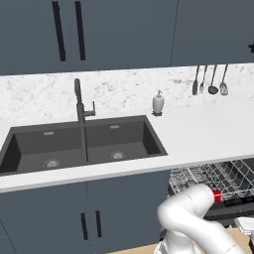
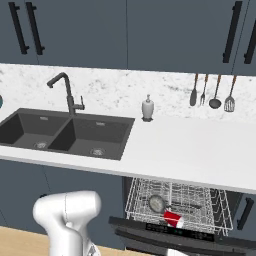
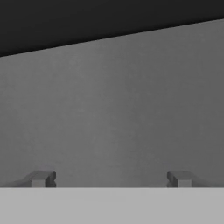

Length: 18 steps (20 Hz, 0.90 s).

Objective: Pick up the cup and bowl from the counter, place them in the dishwasher, and close the dishwasher door.

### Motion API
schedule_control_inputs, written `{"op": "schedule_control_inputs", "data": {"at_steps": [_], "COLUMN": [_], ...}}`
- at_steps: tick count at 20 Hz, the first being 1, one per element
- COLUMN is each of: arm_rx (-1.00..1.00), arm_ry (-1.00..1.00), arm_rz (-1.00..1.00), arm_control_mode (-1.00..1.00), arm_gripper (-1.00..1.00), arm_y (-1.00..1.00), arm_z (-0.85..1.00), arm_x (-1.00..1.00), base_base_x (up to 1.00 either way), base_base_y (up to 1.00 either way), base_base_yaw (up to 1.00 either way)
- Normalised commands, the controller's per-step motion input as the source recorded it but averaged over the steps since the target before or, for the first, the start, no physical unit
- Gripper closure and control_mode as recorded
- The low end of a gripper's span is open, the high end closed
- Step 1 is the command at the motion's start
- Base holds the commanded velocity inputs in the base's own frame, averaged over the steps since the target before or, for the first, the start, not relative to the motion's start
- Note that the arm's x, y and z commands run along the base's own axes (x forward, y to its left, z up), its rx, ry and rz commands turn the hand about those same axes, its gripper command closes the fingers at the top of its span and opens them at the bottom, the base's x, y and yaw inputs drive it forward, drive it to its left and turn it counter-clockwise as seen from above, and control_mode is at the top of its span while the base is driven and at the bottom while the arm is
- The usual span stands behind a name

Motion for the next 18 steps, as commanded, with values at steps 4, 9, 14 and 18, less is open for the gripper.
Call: {"op": "schedule_control_inputs", "data": {"at_steps": [4,9,14,18], "arm_rx": [0.0,0.0,0.0,0.0], "arm_ry": [-0.16,-0.18,-0.17,-0.12], "arm_rz": [0.1,0.12,0.11,0.07], "arm_control_mode": [-1.0,-1.0,-1.0,-1.0], "arm_gripper": [-1.0,-1.0,-1.0,-1.0], "arm_y": [-0.19,-0.09,-0.08,-0.13], "arm_z": [-0.04,-0.14,-0.22,-0.22], "arm_x": [1.0,1.0,1.0,1.0], "base_base_x": [0.0,0.0,0.0,0.0], "base_base_y": [0.0,0.0,0.0,0.0], "base_base_yaw": [0.0,0.0,0.0,0.0]}}
